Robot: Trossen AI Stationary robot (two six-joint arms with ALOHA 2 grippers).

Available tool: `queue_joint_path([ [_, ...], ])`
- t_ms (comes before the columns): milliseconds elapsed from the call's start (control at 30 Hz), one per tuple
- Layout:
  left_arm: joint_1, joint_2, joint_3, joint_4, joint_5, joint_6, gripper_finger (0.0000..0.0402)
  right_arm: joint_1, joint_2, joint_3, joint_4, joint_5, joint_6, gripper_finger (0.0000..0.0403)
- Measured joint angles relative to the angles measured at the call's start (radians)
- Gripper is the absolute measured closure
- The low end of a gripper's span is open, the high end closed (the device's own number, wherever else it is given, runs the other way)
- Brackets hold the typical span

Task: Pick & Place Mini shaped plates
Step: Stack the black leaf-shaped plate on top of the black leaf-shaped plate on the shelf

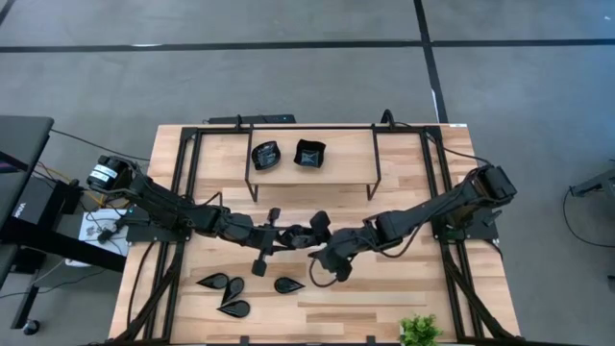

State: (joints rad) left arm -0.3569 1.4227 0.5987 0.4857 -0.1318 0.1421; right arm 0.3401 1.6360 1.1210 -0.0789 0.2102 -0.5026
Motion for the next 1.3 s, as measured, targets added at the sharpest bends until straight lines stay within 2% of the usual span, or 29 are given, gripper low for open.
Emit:
queue_joint_path([
  [267,0.0,0.0,0.0,0.001,0.0,-0.019,0.0391,0.041,-0.003,0.096,-0.04,0.222,-0.084,0.0261],
  [467,0.0,0.0,0.0,0.001,-0.004,-0.019,0.0395,0.101,-0.029,0.249,-0.277,0.366,-0.09,0.0269],
  [600,0.0,0.0,0.0,0.001,-0.049,-0.019,0.039,0.133,-0.119,0.293,-0.472,0.373,-0.003,0.0284],
  [667,0.0,0.0,0.0,0.003,-0.072,-0.019,0.039,0.14,-0.186,0.293,-0.57,0.366,0.091,0.0291],
  [733,0.0,0.0,0.0,0.006,-0.093,-0.019,0.0393,0.143,-0.264,0.26,-0.629,0.35,0.235,0.0298],
  [800,0.0,0.0,0.0,0.01,-0.111,-0.019,0.0395,0.143,-0.342,0.169,-0.622,0.341,0.33,0.0305],
  [900,0.012,0.0,0.0,0.012,-0.124,-0.018,0.0392,0.141,-0.449,-0.048,-0.438,0.341,0.361,0.0315],
  [1000,0.038,0.0,0.008,0.015,-0.127,-0.017,0.039,0.125,-0.529,-0.282,-0.124,0.339,0.314,0.032],
  [1133,0.072,-0.003,0.055,0.016,-0.127,0.021,0.0395,0.092,-0.57,-0.545,0.283,0.337,0.233,0.0321],
  [1233,0.096,-0.026,0.098,-0.005,-0.126,0.107,0.0392,0.05,-0.57,-0.657,0.514,0.338,0.144,0.0321],
  [1300,0.119,-0.063,0.125,-0.054,-0.137,0.165,0.0391,0.025,-0.571,-0.683,0.595,0.338,0.148,0.0321],
])
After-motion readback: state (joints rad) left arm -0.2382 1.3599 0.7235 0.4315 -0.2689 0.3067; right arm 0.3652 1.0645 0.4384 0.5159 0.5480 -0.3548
